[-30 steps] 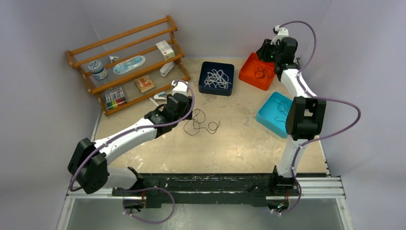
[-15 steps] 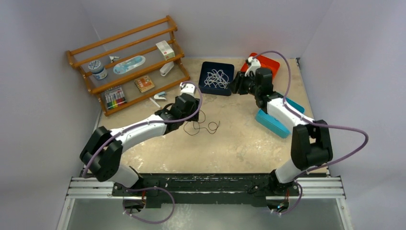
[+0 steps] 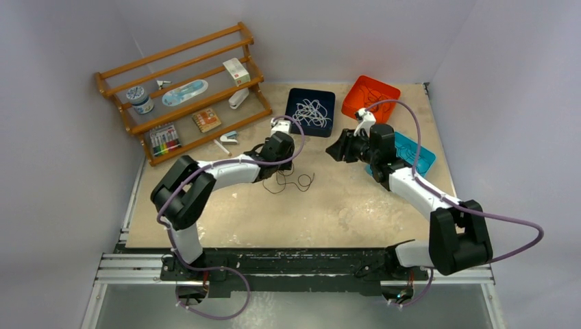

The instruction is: Untangle the cables

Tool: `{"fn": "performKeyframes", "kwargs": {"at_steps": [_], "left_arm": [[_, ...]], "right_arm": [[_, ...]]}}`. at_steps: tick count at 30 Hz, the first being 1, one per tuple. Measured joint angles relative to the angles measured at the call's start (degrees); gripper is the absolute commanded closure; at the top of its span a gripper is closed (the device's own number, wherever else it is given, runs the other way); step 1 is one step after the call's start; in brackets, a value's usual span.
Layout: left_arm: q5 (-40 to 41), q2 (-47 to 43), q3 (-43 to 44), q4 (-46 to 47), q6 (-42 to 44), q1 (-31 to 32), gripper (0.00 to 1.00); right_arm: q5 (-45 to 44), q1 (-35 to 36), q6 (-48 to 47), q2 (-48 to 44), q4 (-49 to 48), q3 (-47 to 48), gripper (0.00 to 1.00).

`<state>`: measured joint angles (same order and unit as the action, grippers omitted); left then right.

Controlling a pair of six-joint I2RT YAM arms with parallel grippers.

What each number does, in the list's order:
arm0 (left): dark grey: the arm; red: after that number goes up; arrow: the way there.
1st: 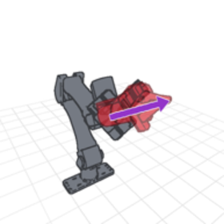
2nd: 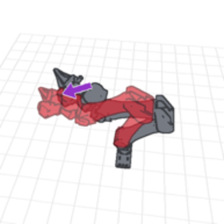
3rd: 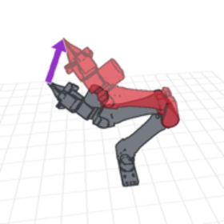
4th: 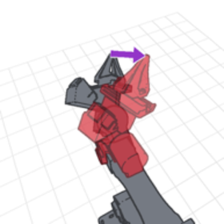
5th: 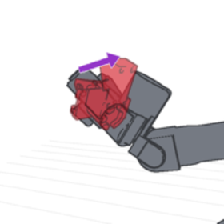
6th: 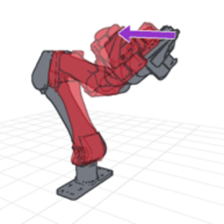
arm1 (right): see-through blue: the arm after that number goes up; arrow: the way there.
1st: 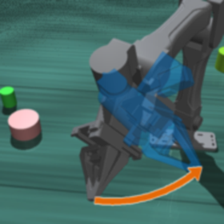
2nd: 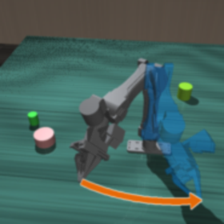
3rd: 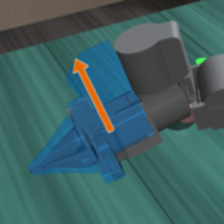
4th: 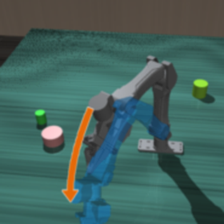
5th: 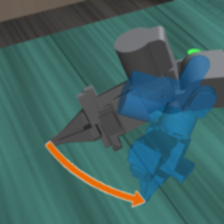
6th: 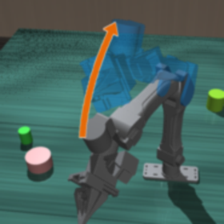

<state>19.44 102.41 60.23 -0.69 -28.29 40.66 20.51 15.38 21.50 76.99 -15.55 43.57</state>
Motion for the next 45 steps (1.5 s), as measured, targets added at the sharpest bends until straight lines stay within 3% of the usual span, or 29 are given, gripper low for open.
{"fn": "performKeyframes", "kwargs": {"at_steps": [13, 19, 22, 28, 35, 45], "left_arm": [[0.83, 3.04, 2.58, -0.31, 1.36, -0.42, 0.99], [1.90, 2.36, 3.48, -3.19, 3.04, -0.11, 1.00], [2.05, 0.13, 3.50, -5.44, 3.96, 0.33, 1.00], [-0.26, -9.60, 3.61, -7.78, 4.92, 1.38, 1.00], [-4.42, -19.21, 5.18, -8.85, 5.40, 1.46, 1.00], [-8.76, -22.71, 8.00, -11.87, 5.55, 1.49, 1.00]], "right_arm": [[0.24, 0.00, 0.39, -0.31, -0.44, -2.25, 0.50], [-0.31, 0.00, 0.68, -0.31, -3.45, -3.76, 0.48], [-0.13, 0.00, 1.66, -0.31, -5.99, -6.05, 0.33], [2.25, 0.57, 3.96, -0.37, -12.46, -9.11, 0.25], [7.30, 3.45, 4.72, -0.46, -21.99, -9.05, 0.24], [10.56, 8.52, 8.57, 6.80, -30.58, -4.83, 0.25]]}}
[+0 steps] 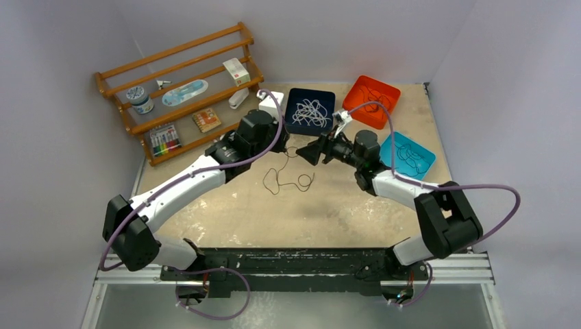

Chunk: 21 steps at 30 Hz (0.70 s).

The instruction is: Untangle the cables

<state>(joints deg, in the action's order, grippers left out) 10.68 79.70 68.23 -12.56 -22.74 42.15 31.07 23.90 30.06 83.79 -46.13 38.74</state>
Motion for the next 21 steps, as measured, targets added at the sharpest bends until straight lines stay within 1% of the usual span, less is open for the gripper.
{"fn": "performKeyframes", "kwargs": {"at_steps": [5, 8, 10, 13, 16, 19, 21], "left_arm": [[-1.05, -0.31, 1.46, -0.76, 0.04, 0.04, 1.00], [-1.03, -0.72, 2.19, -1.60, 0.02, 0.04, 1.00], [-0.98, -1.03, 2.60, -2.10, 0.04, 0.04, 1.00], [-0.98, -1.42, 2.91, -2.21, 0.02, 0.04, 1.00], [-1.07, -1.79, 2.99, -2.25, 0.00, 0.04, 1.00], [-1.42, -1.88, 3.10, -2.29, -0.04, 0.04, 1.00], [-1.66, -1.90, 3.15, -2.40, -0.13, 0.04, 1.00]], "right_arm": [[0.15, 1.62, 1.77, 1.38, -2.95, 0.68, 0.26], [-0.24, 1.60, 1.62, 0.83, -6.34, -0.11, 0.23], [-0.61, 1.60, 0.28, -0.83, -8.79, -2.29, 0.21], [-1.14, 1.60, -3.45, -3.80, -11.65, -5.42, 0.19], [-1.05, 1.70, -9.22, -5.84, -15.17, -7.26, 0.19], [-0.85, 2.60, -15.65, -6.34, -21.99, -10.16, 0.20], [-0.35, 3.50, -19.63, -6.01, -24.04, -11.13, 0.20]]}}
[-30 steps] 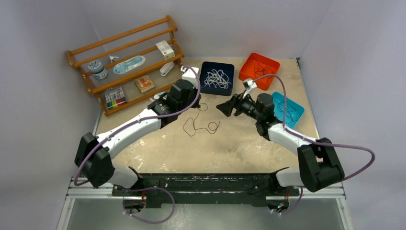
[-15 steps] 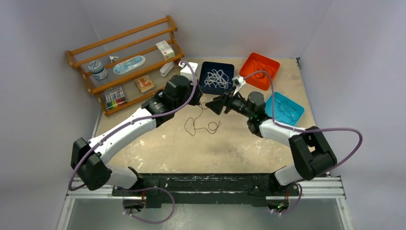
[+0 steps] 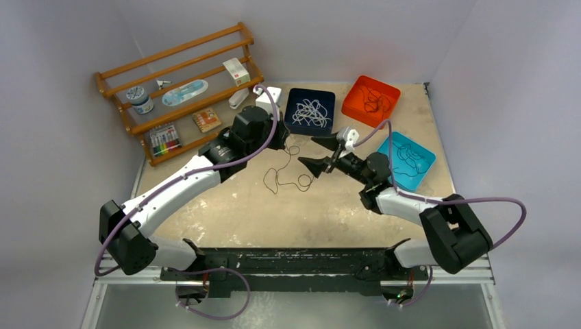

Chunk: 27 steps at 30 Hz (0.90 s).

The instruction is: Untangle the cables

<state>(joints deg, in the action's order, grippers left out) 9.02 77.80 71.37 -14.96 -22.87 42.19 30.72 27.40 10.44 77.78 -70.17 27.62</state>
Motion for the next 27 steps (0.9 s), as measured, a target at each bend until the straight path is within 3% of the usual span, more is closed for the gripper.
{"fn": "performKeyframes", "kwargs": {"at_steps": [8, 15, 20, 25, 27], "left_arm": [[-0.79, -0.37, 0.00, -0.42, -0.04, 0.00, 1.00], [-1.36, -0.70, 0.00, -0.57, -0.07, 0.00, 1.00], [-1.49, -1.14, 0.00, -0.57, -0.22, 0.00, 1.00], [-1.64, -3.28, -0.04, -0.15, -0.70, 0.00, 1.00], [-1.62, -4.42, -0.46, 0.72, -0.85, 0.00, 0.93]], "right_arm": [[-0.28, 5.33, -12.76, 3.76, -2.56, 0.92, 0.28], [-1.22, 7.26, -17.68, 10.10, -1.66, 5.44, 0.39], [-2.89, 7.76, -19.12, 12.28, -0.02, 6.86, 0.59], [-4.35, 7.85, -19.61, 12.50, 1.16, 7.32, 0.90], [-4.79, 7.85, -19.52, 12.46, 1.51, 7.32, 1.00]]}}
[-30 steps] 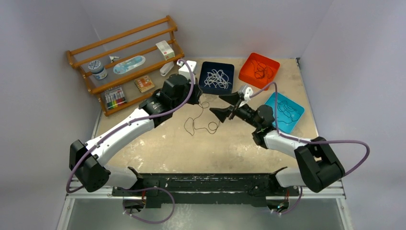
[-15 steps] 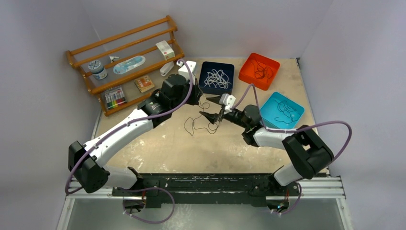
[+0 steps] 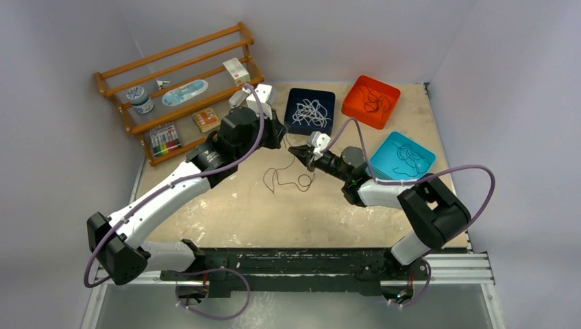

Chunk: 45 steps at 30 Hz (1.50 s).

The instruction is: Untangle the cables

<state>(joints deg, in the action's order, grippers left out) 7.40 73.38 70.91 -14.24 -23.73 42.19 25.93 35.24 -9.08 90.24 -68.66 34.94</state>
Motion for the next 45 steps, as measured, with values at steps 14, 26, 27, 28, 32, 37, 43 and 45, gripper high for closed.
{"fn": "performKeyframes", "kwargs": {"at_steps": [14, 26, 27, 28, 32, 37, 43, 45], "left_arm": [[2.29, -8.59, -14.14, 8.39, -2.29, 0.00, 0.39], [4.35, -7.28, -27.47, 20.06, -3.13, 0.00, 0.43], [4.44, -5.88, -27.82, 21.14, -3.02, 0.00, 0.43], [4.68, -4.52, -28.09, 22.03, -2.71, 0.00, 0.44], [6.88, 1.01, -29.33, 24.94, -2.05, 0.00, 0.46], [10.38, 6.36, -29.44, 26.99, -1.90, 0.00, 0.47], [12.59, 9.75, -29.68, 29.90, -1.55, 0.00, 0.49], [12.61, 11.21, -29.70, 30.82, -1.57, 0.00, 0.50]], "right_arm": [[-10.36, -0.02, 13.14, -7.91, 20.81, 8.70, 1.00], [-12.15, -3.13, 29.38, -6.69, 38.77, 17.68, 1.00], [-11.67, -3.37, 30.03, -6.49, 40.00, 18.71, 1.00], [-11.34, -3.54, 30.49, -6.27, 40.89, 19.58, 1.00], [-9.60, -4.48, 31.61, -6.19, 43.67, 22.23, 1.00], [-7.58, -5.33, 32.24, -6.19, 46.10, 22.69, 1.00], [-5.42, -5.60, 32.52, -6.19, 47.21, 22.71, 1.00], [-5.18, -5.66, 32.63, -6.19, 47.71, 22.82, 1.00]]}}
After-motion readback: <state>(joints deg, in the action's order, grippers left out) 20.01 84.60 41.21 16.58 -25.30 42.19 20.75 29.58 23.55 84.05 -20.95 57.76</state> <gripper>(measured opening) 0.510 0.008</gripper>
